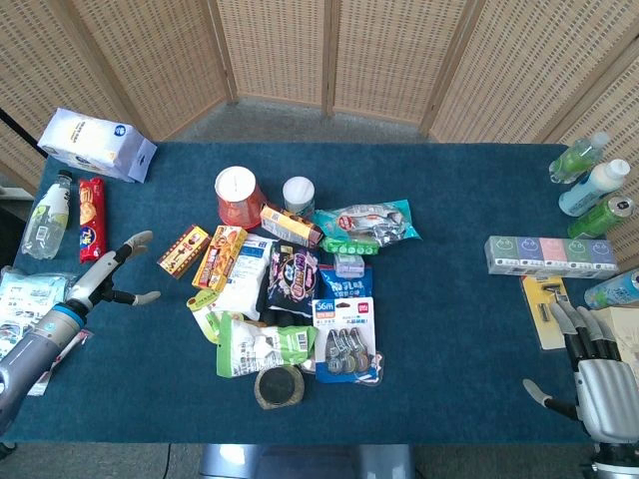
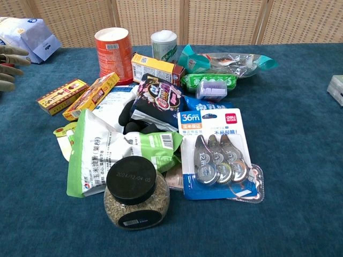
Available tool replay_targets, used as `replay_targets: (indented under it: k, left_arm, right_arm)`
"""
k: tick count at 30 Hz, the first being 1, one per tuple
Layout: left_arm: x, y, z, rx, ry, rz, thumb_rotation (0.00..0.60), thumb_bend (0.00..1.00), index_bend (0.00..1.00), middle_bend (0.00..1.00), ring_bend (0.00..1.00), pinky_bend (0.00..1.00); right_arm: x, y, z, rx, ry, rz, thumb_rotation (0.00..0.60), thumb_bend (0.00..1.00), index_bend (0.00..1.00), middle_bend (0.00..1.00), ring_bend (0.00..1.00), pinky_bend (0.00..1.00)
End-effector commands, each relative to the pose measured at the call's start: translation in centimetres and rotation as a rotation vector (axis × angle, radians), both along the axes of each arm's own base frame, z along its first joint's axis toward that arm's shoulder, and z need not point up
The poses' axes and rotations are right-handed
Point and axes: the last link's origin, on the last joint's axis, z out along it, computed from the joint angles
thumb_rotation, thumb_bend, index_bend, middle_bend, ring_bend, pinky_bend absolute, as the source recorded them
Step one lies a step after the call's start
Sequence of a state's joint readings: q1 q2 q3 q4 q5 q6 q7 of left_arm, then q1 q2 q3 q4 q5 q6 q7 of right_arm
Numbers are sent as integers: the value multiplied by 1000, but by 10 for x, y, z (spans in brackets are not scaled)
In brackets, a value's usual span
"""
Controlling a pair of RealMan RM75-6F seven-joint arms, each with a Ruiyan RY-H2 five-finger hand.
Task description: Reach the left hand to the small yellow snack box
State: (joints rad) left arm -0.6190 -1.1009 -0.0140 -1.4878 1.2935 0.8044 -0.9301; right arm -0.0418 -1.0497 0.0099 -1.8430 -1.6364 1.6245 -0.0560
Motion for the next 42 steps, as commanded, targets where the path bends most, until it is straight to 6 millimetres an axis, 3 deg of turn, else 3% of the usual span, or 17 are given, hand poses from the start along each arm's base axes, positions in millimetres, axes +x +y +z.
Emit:
replay_targets:
  k: [1, 13, 33, 42]
  left_arm:
    - [12, 10, -8, 57, 428, -60, 600, 268, 0, 17, 96, 0]
    - [25, 19, -33, 90, 709, -101, 600, 269, 0, 0, 50, 0]
    - [29, 57, -86, 82, 644, -32, 600, 268, 0, 2, 63, 0]
    - [34, 63, -102, 76, 602, -35, 600, 269, 0, 45, 140, 0]
  right_arm:
    - [1, 0, 0, 0, -2, 2, 600, 151, 0, 0, 0, 0]
    - [0, 0, 2, -5, -11, 6, 600, 152, 0, 0, 0, 0]
    - [-9, 9, 9, -27, -32, -31, 598, 153, 0, 0, 0, 0]
    - [-12, 12, 10, -28, -45, -43, 593, 151, 0, 0, 0, 0]
